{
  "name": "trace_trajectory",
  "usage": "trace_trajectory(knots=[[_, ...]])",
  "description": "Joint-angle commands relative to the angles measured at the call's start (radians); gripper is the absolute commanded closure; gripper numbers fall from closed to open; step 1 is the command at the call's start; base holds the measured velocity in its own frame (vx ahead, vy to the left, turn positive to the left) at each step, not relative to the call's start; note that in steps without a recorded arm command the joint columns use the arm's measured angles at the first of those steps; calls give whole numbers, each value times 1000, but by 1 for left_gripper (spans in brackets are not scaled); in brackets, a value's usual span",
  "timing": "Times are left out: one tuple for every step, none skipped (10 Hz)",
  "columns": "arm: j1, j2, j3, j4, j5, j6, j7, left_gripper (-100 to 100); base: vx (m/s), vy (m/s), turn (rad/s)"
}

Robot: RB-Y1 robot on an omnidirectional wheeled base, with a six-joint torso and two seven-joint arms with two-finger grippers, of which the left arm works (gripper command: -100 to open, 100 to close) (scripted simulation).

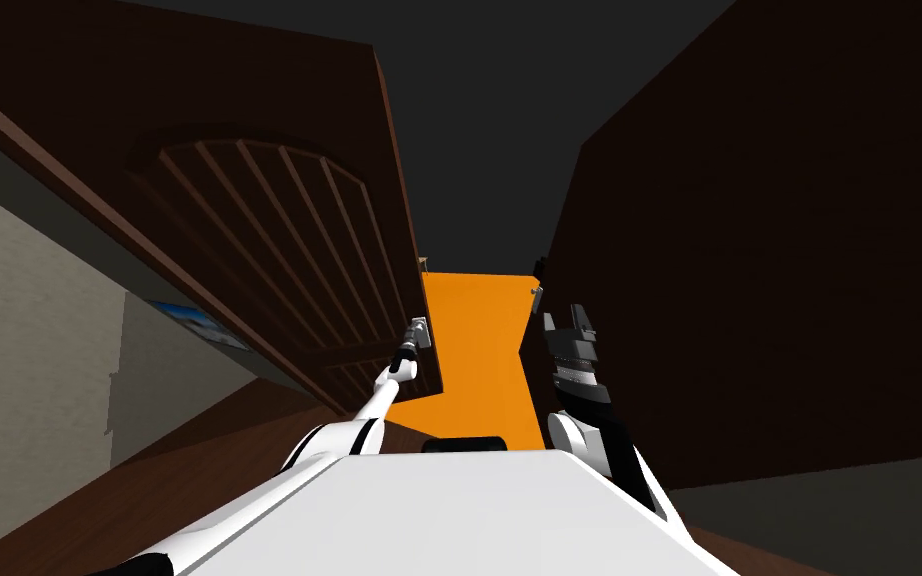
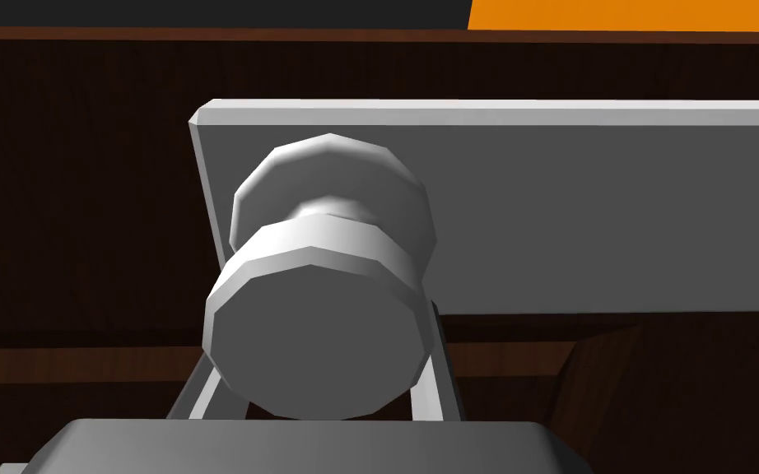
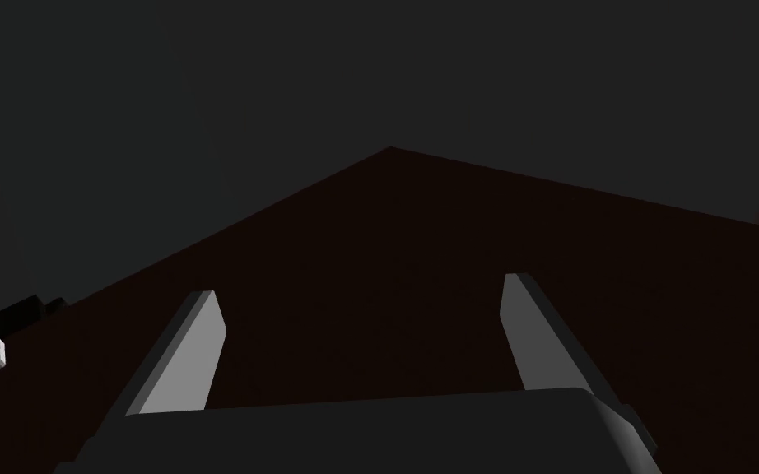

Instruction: Push the door open

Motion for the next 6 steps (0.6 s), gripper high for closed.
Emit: trace_trajectory(knots=[[-5, 11, 18, 8, 6, -10, -3, 100, 173, -120, 79], [-4, 14, 29, 9, 9, -10, -7, 100, 173, -104, 78], [-4, 16, 39, 9, 12, -10, -10, 100, 139, -95, 62], [-3, 18, 48, 10, 15, -10, -13, 100, 157, -96, 57], [-3, 18, 53, 10, 17, -10, -14, 100, 155, -102, 56], [-2, 20, 61, 11, 19, -10, -17, 100, 148, -84, 55]])
